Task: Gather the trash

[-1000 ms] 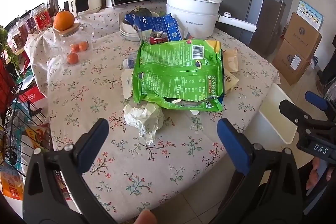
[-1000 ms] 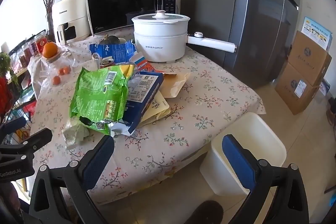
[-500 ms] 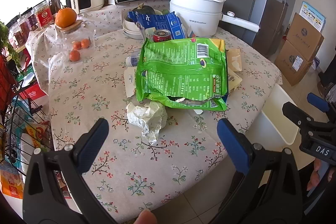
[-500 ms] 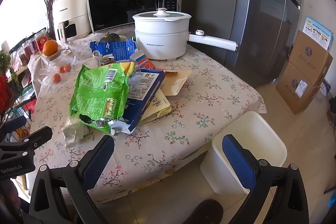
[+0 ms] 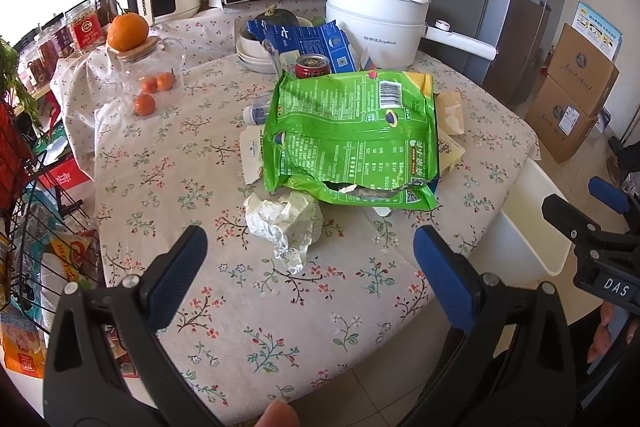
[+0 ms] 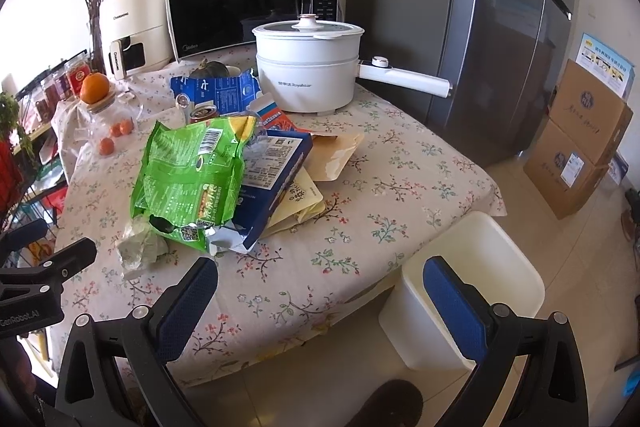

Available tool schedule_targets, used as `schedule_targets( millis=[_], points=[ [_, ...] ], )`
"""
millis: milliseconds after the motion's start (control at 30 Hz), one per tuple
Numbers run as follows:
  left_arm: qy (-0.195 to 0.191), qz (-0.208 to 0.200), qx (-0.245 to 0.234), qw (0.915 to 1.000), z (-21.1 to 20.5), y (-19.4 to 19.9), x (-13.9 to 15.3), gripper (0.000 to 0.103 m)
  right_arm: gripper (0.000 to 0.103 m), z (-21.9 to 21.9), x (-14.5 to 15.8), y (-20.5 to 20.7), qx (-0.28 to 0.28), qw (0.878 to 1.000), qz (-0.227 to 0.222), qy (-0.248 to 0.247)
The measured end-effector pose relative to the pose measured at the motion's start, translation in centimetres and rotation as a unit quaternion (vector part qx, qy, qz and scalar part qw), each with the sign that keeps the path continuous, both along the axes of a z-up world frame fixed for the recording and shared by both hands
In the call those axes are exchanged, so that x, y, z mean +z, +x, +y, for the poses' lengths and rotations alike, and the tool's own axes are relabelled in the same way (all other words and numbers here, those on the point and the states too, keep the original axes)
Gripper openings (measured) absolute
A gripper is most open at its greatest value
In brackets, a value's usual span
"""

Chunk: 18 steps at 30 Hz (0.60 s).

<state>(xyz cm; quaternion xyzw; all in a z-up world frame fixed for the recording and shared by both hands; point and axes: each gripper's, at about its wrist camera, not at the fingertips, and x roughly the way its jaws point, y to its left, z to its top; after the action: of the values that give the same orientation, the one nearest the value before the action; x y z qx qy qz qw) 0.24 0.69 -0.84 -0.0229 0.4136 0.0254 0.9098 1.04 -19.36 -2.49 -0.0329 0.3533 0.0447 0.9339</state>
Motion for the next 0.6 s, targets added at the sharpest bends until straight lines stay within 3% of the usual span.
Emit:
schedule_targets(
  millis=[600],
  points=[
    [0.001, -0.003, 0.001, 1.0, 0.19, -0.03, 0.33, 0.102, 0.103, 0.01, -0.52, 0.17, -0.001, 1.0, 0.017, -0.004]
  ],
)
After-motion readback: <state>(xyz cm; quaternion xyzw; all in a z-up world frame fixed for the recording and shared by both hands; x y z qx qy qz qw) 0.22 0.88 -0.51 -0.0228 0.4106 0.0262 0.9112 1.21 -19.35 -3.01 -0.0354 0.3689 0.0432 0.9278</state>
